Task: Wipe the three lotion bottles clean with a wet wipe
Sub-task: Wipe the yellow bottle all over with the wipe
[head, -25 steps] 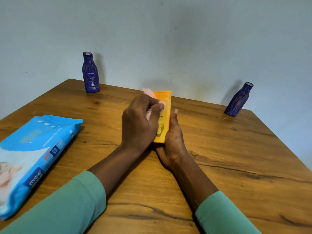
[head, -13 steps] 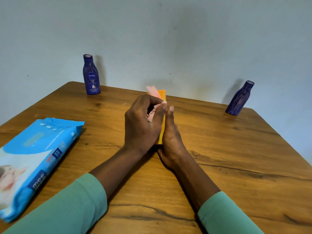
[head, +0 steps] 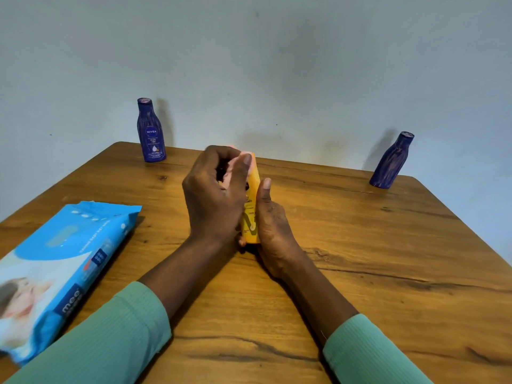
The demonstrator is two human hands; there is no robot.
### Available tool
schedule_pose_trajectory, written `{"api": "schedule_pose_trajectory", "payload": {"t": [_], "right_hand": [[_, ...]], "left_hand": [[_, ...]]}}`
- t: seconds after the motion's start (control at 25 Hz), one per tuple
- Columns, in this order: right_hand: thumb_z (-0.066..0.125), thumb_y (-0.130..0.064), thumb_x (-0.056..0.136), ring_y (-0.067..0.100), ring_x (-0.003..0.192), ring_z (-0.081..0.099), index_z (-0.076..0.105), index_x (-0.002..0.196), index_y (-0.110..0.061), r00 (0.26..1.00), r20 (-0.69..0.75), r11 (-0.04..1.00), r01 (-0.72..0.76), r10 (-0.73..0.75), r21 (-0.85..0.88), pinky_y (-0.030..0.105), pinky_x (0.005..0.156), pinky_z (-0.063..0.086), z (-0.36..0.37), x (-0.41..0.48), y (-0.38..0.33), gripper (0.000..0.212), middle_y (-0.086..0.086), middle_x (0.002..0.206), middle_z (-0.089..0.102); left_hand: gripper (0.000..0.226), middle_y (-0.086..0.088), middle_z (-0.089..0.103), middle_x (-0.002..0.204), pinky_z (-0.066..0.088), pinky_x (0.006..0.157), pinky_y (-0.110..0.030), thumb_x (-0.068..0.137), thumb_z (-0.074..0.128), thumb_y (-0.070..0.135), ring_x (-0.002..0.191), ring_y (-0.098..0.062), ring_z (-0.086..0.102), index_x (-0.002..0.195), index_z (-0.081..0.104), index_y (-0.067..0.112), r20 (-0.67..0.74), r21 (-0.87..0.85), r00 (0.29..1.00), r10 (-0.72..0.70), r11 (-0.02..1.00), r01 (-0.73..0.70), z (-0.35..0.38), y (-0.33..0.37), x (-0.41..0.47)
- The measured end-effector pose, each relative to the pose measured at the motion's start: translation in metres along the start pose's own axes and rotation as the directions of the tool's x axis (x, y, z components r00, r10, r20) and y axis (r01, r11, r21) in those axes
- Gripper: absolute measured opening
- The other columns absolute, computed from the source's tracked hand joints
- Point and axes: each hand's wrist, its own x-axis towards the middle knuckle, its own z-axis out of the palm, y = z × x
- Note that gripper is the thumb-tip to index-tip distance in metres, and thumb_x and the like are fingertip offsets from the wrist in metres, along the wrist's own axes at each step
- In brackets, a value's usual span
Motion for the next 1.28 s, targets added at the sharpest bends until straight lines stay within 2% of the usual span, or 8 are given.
{"api": "schedule_pose_trajectory", "payload": {"t": [0.12, 0.36, 0.52, 0.68, 0.8, 0.96, 1.16, 1.28], "right_hand": [[0.045, -0.078, 0.09, 0.022, 0.058, 0.055, 0.067, 0.115, -0.009, 1.0, 0.027, 1.0, 0.007, -0.007, 0.029, 0.034, 0.057, 0.045, -0.003, -0.002, 0.003, 0.077, 0.013, 0.084, 0.063], [0.044, -0.068, 0.097, 0.018, 0.058, 0.064, 0.068, 0.121, -0.003, 0.998, 0.053, 1.0, 0.029, -0.029, 0.007, 0.03, 0.053, 0.049, 0.0, 0.0, 0.0, 0.074, 0.01, 0.075, 0.068], [0.051, -0.072, 0.094, 0.021, 0.067, 0.057, 0.069, 0.124, -0.014, 0.995, 0.047, 0.995, 0.087, -0.085, -0.038, 0.034, 0.056, 0.047, 0.0, -0.004, 0.004, 0.067, 0.012, 0.088, 0.064], [0.054, -0.054, 0.1, 0.005, 0.119, 0.061, 0.052, 0.152, -0.035, 0.966, 0.046, 0.899, 0.252, -0.253, -0.357, 0.017, 0.091, 0.053, -0.008, -0.009, 0.003, 0.055, -0.013, 0.131, 0.066], [0.062, -0.053, 0.097, 0.011, 0.134, 0.053, 0.045, 0.154, -0.048, 0.955, 0.053, 0.844, 0.282, -0.29, -0.456, 0.038, 0.109, 0.051, -0.021, -0.004, 0.004, 0.06, -0.006, 0.145, 0.058], [0.068, -0.057, 0.09, 0.022, 0.13, 0.054, 0.045, 0.15, -0.057, 0.956, 0.064, 0.832, 0.28, -0.285, -0.479, 0.052, 0.107, 0.051, -0.024, -0.001, 0.007, 0.065, -0.003, 0.139, 0.059], [0.067, -0.053, 0.09, 0.0, 0.111, 0.049, 0.044, 0.15, -0.055, 0.954, 0.151, 0.77, 0.298, -0.258, -0.564, 0.026, 0.091, 0.048, -0.022, -0.003, 0.001, 0.064, -0.009, 0.12, 0.054], [0.069, -0.051, 0.091, 0.002, 0.113, 0.046, 0.043, 0.151, -0.054, 0.951, 0.118, 0.753, 0.3, -0.287, -0.586, 0.025, 0.088, 0.043, -0.019, 0.0, 0.002, 0.066, -0.013, 0.117, 0.055]], "left_hand": [[0.023, 0.005, 0.069, 0.095, 0.057, 0.066, -0.02, 0.1, 0.066, 0.036, 0.087, -0.009, 0.069, 0.11, 0.067, 0.015, -0.049, -0.029, 0.988, -0.146, 0.989, 0.145, -0.011, -0.016, 0.007], [0.015, 0.005, 0.067, 0.094, 0.053, 0.068, -0.018, 0.101, 0.069, 0.03, 0.087, -0.008, 0.066, 0.106, 0.066, 0.016, 0.048, 0.022, 0.995, 0.09, 0.996, -0.092, -0.006, 0.002, -0.002], [0.012, 0.009, 0.068, 0.093, 0.055, 0.068, -0.017, 0.1, 0.068, 0.031, 0.087, -0.006, 0.067, 0.106, 0.066, 0.022, 0.016, -0.073, 0.999, -0.04, 0.996, 0.041, -0.016, -0.007, 0.014], [0.01, -0.001, 0.076, 0.095, 0.057, 0.076, -0.022, 0.098, 0.069, 0.023, 0.092, -0.012, 0.071, 0.102, 0.074, 0.015, 0.21, -0.197, 0.971, -0.115, 0.968, 0.157, -0.037, -0.024, 0.03], [0.007, 0.005, 0.077, 0.094, 0.057, 0.082, -0.024, 0.097, 0.068, 0.019, 0.095, -0.013, 0.072, 0.097, 0.075, 0.021, 0.353, -0.237, 0.928, -0.12, 0.948, 0.212, -0.044, -0.02, 0.029], [0.006, 0.017, 0.073, 0.081, 0.055, 0.073, -0.019, 0.094, 0.068, 0.021, 0.085, -0.004, 0.069, 0.091, 0.073, 0.021, 0.443, -0.241, 0.89, -0.109, 0.942, 0.236, -0.053, -0.02, 0.029], [0.008, 0.014, 0.075, 0.08, 0.058, 0.063, -0.022, 0.096, 0.068, 0.021, 0.08, -0.005, 0.07, 0.089, 0.071, 0.017, 0.436, -0.25, 0.849, -0.299, 0.866, 0.433, -0.056, -0.026, 0.035], [0.015, -0.004, 0.075, 0.081, 0.06, 0.062, -0.031, 0.09, 0.072, 0.028, 0.076, -0.022, 0.069, 0.089, 0.072, 0.013, 0.448, -0.248, 0.845, -0.291, 0.868, 0.431, -0.059, -0.03, 0.032]]}}
